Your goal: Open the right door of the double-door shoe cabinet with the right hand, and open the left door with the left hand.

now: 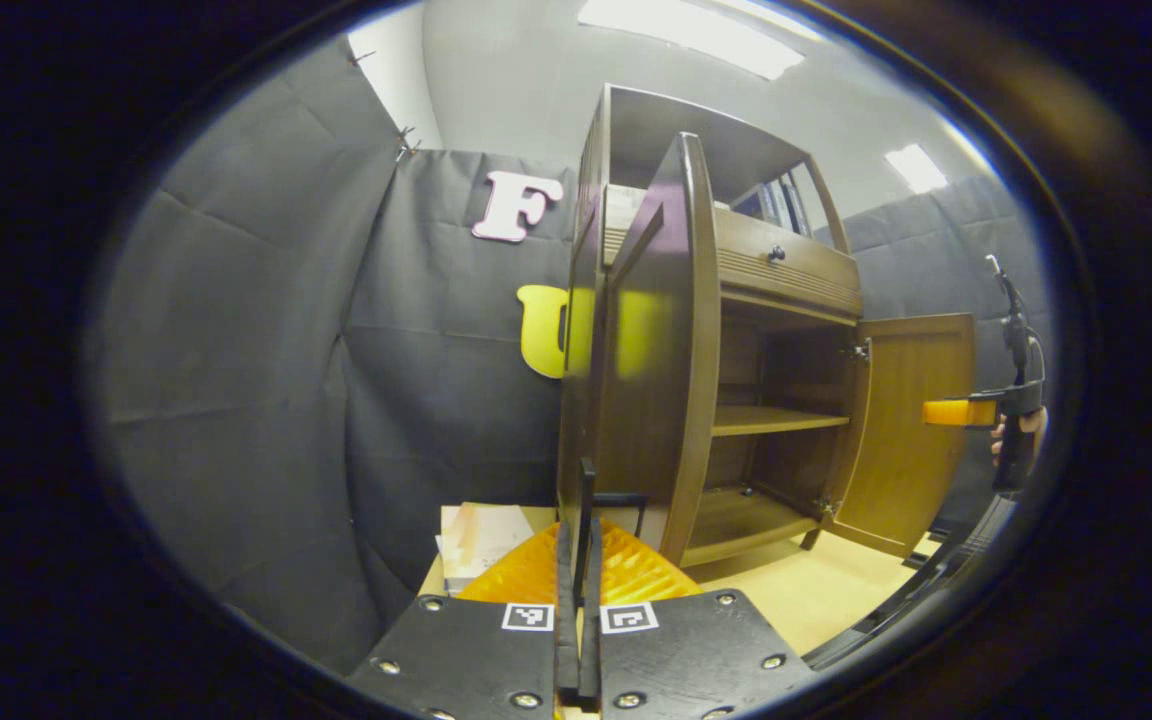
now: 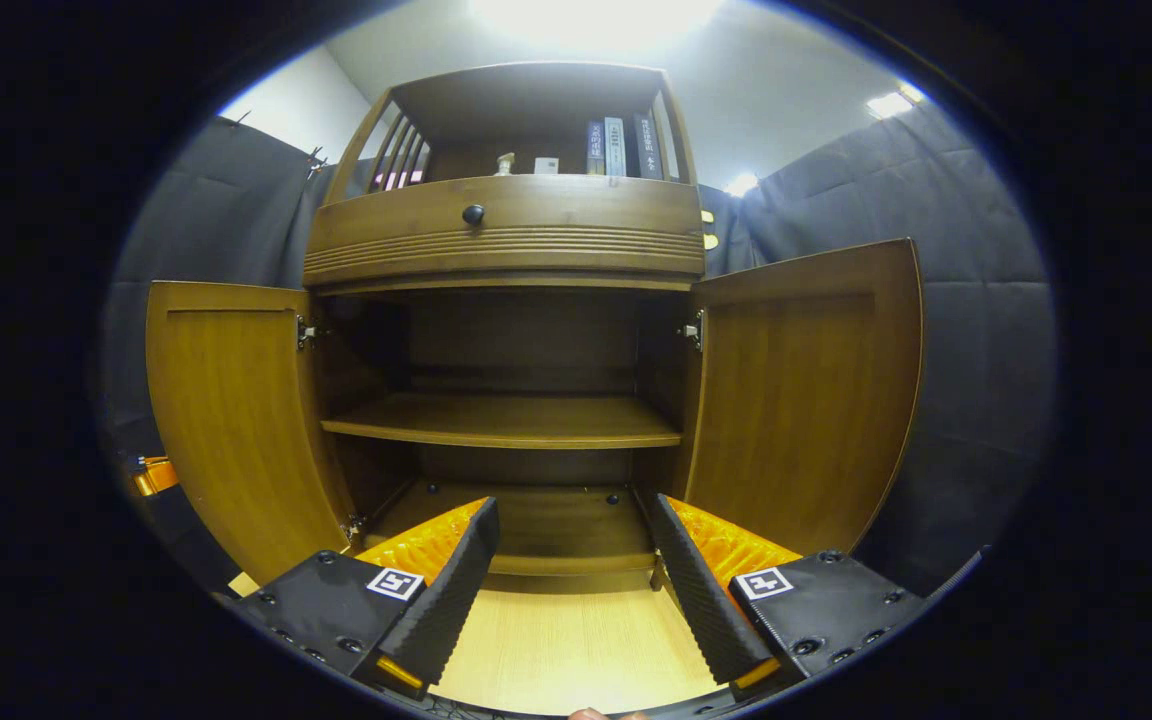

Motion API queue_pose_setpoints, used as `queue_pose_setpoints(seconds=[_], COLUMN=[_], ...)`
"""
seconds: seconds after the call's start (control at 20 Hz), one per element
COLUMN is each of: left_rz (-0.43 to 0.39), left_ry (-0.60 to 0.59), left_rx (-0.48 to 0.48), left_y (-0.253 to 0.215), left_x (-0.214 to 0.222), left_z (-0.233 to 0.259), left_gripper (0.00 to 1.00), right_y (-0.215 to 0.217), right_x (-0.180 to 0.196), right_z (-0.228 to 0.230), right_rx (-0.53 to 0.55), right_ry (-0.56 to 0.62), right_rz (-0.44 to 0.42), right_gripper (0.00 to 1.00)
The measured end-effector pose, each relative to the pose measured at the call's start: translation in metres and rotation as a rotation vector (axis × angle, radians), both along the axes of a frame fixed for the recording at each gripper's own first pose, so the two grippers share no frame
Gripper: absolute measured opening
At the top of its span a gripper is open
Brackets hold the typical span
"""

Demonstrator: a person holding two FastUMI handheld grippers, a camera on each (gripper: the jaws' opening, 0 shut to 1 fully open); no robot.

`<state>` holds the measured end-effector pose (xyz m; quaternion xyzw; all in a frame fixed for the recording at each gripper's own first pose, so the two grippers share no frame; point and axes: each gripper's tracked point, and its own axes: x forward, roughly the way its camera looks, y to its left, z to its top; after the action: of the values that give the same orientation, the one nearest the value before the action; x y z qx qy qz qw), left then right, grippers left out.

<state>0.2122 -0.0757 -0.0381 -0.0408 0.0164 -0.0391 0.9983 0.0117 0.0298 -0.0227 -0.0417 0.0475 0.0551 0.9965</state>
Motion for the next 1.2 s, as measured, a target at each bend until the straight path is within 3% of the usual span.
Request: queue_pose_setpoints(seconds=[0.25, 0.6, 0.85, 0.95, 1.2], left_rz=[0.141, 0.371, 0.498, 0.502, 0.478], left_ry=[0.011, -0.040, -0.081, -0.111, -0.141], left_rx=[0.010, -0.143, -0.111, -0.130, -0.189], left_y=[0.016, 0.021, -0.012, -0.038, -0.096], left_x=[-0.004, -0.004, -0.030, -0.027, -0.019], left_z=[0.004, 0.018, 0.042, 0.050, 0.064], left_gripper=[0.02, 0.03, 0.69, 0.95, 0.95], right_y=[-0.021, -0.043, -0.047, -0.056, -0.085], right_x=[0.017, 0.017, 0.005, -0.002, -0.011], right_z=[-0.004, 0.005, -0.003, -0.001, -0.003], right_rx=[0.036, 0.015, -0.006, -0.003, 0.038], right_ry=[0.013, -0.008, 0.020, 0.013, 0.021], right_rz=[0.040, 0.162, 0.304, 0.337, 0.364], right_gripper=[0.95, 0.97, 0.97, 0.96, 0.96])
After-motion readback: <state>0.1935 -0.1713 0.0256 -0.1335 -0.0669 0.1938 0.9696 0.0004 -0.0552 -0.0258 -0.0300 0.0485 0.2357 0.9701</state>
